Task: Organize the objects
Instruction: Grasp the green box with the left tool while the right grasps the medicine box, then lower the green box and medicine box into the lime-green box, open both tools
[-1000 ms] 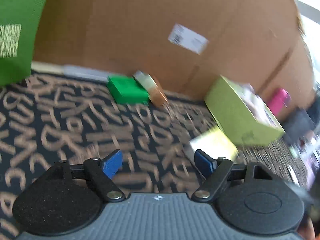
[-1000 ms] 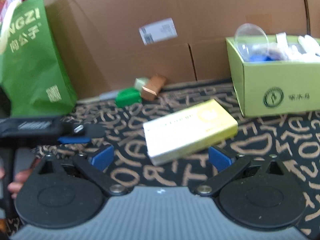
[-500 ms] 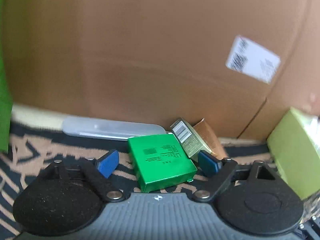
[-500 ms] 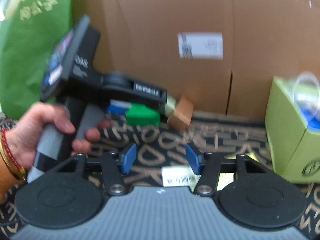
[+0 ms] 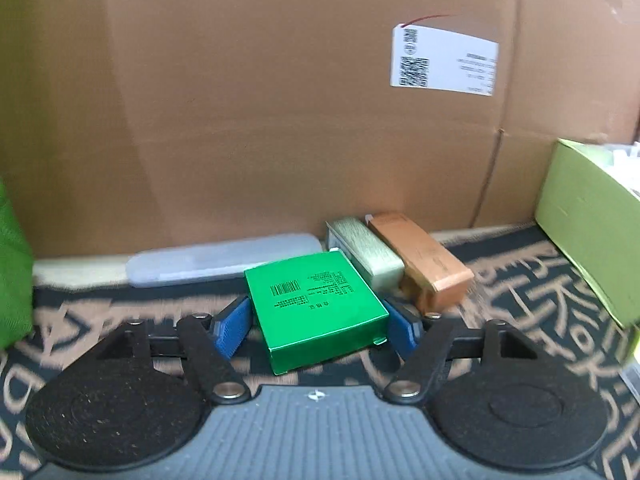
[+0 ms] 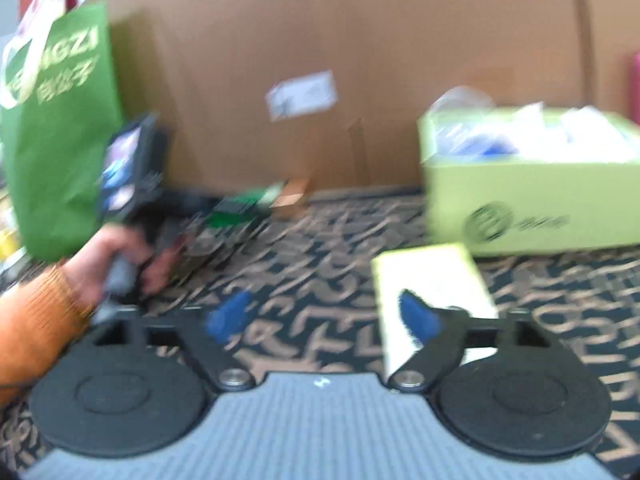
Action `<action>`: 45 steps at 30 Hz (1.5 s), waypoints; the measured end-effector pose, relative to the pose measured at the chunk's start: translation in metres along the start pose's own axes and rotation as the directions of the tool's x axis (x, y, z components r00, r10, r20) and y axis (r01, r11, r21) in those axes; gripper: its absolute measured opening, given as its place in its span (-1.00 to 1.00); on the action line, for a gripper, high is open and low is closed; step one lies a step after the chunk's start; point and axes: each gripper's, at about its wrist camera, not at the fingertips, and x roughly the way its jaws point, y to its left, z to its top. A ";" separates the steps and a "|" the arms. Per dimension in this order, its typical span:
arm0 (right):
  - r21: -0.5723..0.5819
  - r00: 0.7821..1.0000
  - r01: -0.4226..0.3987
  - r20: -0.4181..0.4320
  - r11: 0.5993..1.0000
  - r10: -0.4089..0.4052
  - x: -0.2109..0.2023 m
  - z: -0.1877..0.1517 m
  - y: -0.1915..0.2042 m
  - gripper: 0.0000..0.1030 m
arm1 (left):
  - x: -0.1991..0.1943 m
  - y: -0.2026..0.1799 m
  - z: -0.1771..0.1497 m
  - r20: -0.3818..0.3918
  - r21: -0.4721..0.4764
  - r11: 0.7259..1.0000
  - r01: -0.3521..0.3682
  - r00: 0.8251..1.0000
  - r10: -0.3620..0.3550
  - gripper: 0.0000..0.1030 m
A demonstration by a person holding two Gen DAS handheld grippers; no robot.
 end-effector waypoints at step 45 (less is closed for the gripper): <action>0.053 1.000 0.002 -0.014 0.999 -0.001 -0.022 -0.011 -0.035 0.27 | -0.089 -0.067 -0.034 0.000 0.051 0.993 0.106 0.994 -0.106 0.27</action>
